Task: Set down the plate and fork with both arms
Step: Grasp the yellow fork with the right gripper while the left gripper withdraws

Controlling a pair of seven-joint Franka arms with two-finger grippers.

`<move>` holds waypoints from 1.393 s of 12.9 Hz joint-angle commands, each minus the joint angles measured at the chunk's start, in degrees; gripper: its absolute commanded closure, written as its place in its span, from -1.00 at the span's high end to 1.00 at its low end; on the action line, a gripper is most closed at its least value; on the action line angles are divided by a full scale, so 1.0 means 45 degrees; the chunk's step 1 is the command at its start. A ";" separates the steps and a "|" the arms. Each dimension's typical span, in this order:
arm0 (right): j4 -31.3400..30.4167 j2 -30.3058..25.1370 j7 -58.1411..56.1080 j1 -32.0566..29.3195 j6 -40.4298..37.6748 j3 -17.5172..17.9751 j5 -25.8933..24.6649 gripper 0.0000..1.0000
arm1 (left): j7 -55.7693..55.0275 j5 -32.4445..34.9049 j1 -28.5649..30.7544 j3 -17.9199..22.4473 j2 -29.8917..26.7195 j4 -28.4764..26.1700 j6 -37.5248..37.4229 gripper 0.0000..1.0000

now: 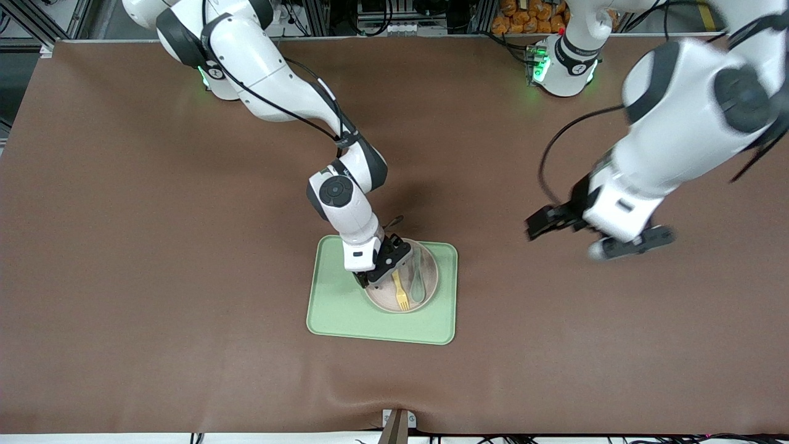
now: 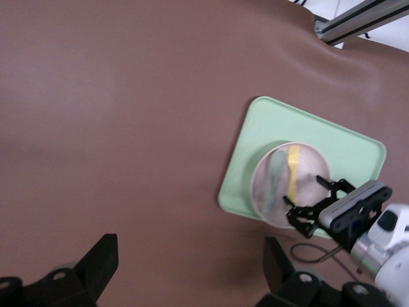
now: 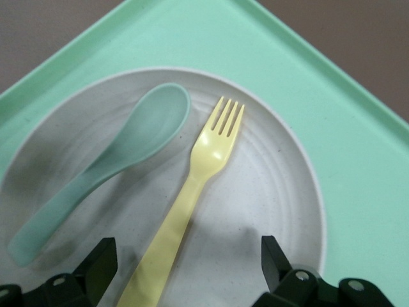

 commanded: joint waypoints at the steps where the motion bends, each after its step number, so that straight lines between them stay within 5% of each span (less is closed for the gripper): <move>1: 0.0491 0.0359 0.0434 0.0155 0.0038 -0.0104 0.0244 1.00 | 0.0760 0.0853 0.0358 -0.0075 -0.1218 -0.0438 -0.0851 1.00; 4: 0.0452 0.0477 0.0474 0.0194 0.0116 -0.0123 0.0263 1.00 | 0.0917 0.1067 0.0457 -0.0036 -0.1806 -0.0438 -0.1593 1.00; 6: 0.0413 0.0497 0.0454 0.0175 0.0369 -0.0123 0.0282 -0.90 | 0.1771 0.2022 0.0437 -0.0211 -0.2254 -0.0399 -0.2180 1.00; 11: 0.0394 0.0341 0.0532 0.0194 0.0370 -0.0123 0.0282 -1.00 | 0.4155 0.1850 0.0945 -0.0075 -0.2862 -0.0554 -0.2591 1.00; 14: 0.0297 -0.0203 0.1682 0.0155 0.0137 -0.0104 0.0282 -1.00 | 0.4901 0.1598 0.1374 -0.0055 -0.3816 -0.1840 -0.2925 1.00; 18: 0.0081 -0.1533 0.3284 -0.0428 -0.1718 -0.0123 0.0283 -1.00 | 0.4922 0.1557 0.1101 0.0745 -0.4287 -0.2292 -0.3080 1.00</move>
